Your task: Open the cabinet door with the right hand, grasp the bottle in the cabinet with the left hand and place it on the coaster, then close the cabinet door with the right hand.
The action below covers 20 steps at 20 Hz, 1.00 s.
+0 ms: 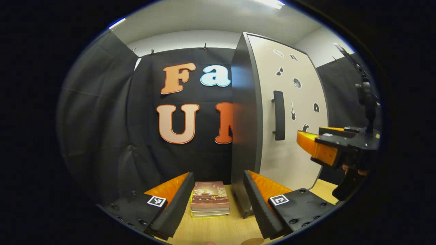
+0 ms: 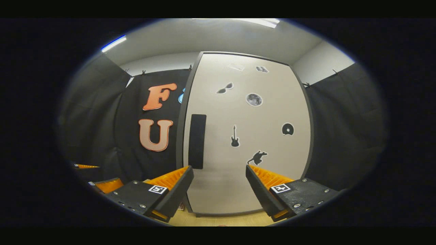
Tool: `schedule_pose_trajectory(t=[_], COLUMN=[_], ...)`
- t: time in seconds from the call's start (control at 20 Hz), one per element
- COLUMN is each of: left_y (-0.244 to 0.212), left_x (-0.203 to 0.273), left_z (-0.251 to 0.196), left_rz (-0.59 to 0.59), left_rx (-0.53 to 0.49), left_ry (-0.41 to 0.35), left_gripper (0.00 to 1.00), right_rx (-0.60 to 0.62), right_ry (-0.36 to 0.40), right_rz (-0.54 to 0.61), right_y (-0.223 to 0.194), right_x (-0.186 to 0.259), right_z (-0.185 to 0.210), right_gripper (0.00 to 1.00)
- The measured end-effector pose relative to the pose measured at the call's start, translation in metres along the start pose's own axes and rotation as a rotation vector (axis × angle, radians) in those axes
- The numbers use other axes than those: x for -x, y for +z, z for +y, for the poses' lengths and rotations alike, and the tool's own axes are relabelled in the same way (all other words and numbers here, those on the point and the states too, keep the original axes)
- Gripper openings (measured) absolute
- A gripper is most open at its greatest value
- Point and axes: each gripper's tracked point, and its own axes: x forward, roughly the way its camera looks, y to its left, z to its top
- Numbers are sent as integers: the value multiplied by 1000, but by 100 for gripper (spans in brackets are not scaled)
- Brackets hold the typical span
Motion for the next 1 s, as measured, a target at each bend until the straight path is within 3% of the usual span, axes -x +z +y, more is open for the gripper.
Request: schedule_pose_trajectory(t=[0.35,0.75,0.9,1.0], left_y=[-10,-8,-6,-5], left_x=[-1,-7,-12,-18], left_z=[23,37,44,47], left_rz=[26,26,23,20], left_rx=[-5,-10,-4,2], left_ry=[26,30,23,14], left_gripper=[94,95,94,95], right_rx=[-69,-79,-103,-100], right_ry=[27,36,26,10], right_rz=[14,63,72,67], right_y=[12,6,2,3], right_x=[-52,-70,-74,-74], right_z=[18,35,38,39], right_gripper=[96,62,40,35])
